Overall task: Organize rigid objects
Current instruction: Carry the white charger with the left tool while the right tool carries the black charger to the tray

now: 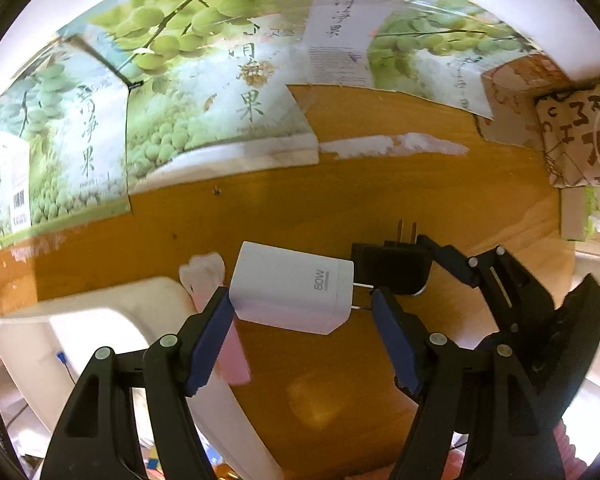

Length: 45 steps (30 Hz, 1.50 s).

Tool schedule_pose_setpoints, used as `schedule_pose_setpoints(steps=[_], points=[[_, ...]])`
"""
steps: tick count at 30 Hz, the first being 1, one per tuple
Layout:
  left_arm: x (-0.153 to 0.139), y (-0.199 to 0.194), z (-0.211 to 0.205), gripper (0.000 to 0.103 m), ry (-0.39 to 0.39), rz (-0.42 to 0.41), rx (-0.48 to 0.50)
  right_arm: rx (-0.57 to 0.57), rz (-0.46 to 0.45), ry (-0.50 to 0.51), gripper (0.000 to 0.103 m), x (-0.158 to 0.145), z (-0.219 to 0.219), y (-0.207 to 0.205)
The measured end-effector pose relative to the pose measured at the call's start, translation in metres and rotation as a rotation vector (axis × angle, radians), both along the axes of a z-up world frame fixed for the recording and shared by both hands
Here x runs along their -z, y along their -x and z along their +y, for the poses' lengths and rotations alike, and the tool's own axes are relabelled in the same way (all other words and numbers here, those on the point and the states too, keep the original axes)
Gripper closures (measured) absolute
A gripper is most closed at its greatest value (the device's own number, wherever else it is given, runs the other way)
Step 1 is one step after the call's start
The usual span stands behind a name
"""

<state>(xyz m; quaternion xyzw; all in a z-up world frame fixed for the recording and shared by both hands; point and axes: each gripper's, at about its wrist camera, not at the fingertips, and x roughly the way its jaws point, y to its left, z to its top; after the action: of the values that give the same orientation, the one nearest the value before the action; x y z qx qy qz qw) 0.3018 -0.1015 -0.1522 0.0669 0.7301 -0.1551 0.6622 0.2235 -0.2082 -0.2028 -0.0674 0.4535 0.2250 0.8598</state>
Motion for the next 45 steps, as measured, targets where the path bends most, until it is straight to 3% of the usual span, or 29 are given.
schedule_pose_setpoints(steps=[13,21,34,45], points=[[-0.047,0.063,0.018,0.029,0.031,-0.084,0.0,0.05,-0.011,0.002,0.054,-0.028,-0.02,0.087],[-0.07,0.106,0.043,0.029,0.049,-0.115,-0.033,0.07,-0.047,-0.008,0.054,-0.047,-0.021,0.117],[-0.094,0.181,0.097,0.029,0.06,-0.17,-0.124,0.062,-0.108,-0.041,0.054,-0.08,-0.003,0.17],[-0.106,0.216,0.142,0.029,0.029,-0.186,-0.162,0.034,-0.095,-0.069,0.054,-0.087,0.036,0.193]])
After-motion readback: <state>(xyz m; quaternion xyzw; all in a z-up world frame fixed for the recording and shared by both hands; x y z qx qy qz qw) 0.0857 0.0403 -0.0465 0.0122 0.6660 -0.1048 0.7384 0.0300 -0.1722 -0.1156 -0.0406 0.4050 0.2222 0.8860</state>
